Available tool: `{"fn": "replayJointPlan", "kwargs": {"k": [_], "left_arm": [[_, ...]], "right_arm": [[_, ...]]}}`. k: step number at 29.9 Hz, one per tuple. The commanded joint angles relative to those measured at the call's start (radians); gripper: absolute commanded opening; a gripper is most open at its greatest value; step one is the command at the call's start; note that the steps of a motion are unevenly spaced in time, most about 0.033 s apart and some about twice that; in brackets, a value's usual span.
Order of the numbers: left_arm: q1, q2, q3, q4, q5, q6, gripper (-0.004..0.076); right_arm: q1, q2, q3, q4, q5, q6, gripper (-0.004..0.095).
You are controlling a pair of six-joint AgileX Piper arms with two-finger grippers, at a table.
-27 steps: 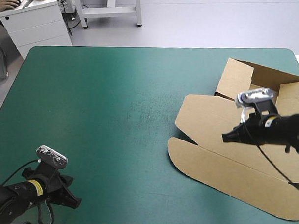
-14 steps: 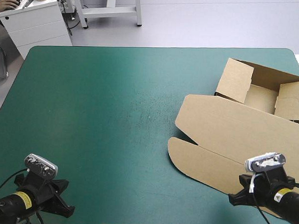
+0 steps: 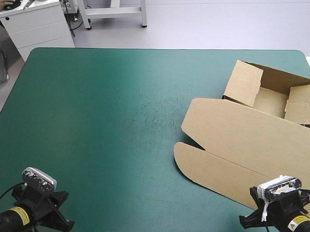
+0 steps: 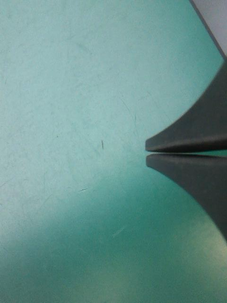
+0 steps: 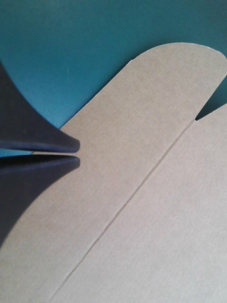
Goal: Fold the box
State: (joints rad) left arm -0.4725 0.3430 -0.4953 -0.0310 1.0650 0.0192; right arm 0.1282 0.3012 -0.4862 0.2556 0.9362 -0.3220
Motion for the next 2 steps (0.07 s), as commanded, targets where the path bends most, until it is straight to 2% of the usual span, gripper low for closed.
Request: {"fn": "replayJointPlan", "kwargs": {"k": [1, 2], "left_arm": [[-0.005, 0.011, -0.009, 0.007, -0.035, -0.007, -0.001], [-0.005, 0.011, -0.005, 0.005, -0.032, -0.012, -0.001]], "right_arm": [[-0.001, 0.008, -0.025, 0.016, -0.062, -0.011, -0.0001], [-0.001, 0.008, -0.025, 0.018, -0.062, -0.011, -0.0001]]}}
